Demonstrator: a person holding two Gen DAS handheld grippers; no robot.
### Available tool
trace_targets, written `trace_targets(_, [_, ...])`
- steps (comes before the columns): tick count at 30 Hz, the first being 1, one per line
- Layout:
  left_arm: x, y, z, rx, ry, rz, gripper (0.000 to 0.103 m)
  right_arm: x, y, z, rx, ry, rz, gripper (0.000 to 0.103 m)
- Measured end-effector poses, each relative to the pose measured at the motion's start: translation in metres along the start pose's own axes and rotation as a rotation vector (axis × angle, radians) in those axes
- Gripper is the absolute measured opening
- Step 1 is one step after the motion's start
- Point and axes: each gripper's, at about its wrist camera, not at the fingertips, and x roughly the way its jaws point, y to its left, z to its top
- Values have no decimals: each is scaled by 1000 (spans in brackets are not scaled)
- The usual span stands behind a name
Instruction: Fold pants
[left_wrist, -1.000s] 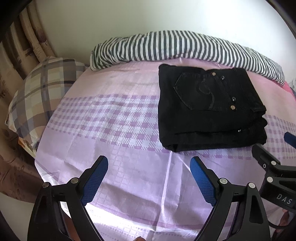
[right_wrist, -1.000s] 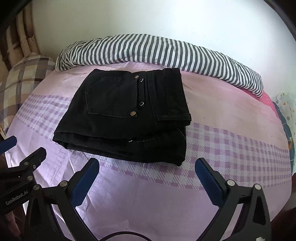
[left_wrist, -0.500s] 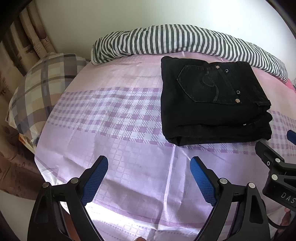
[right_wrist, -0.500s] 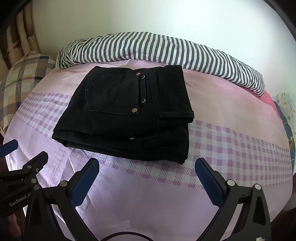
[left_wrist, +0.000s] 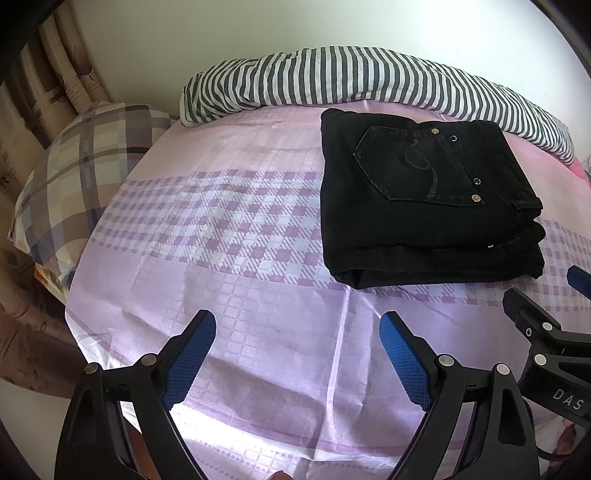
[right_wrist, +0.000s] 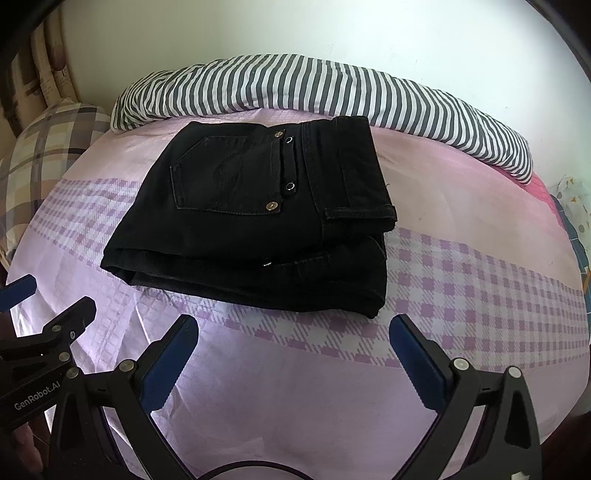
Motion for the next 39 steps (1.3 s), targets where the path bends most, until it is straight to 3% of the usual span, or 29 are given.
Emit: trace_targets(39, [-9, 2, -1, 13, -43, 7, 90, -9, 2, 2, -13, -19, -34, 102])
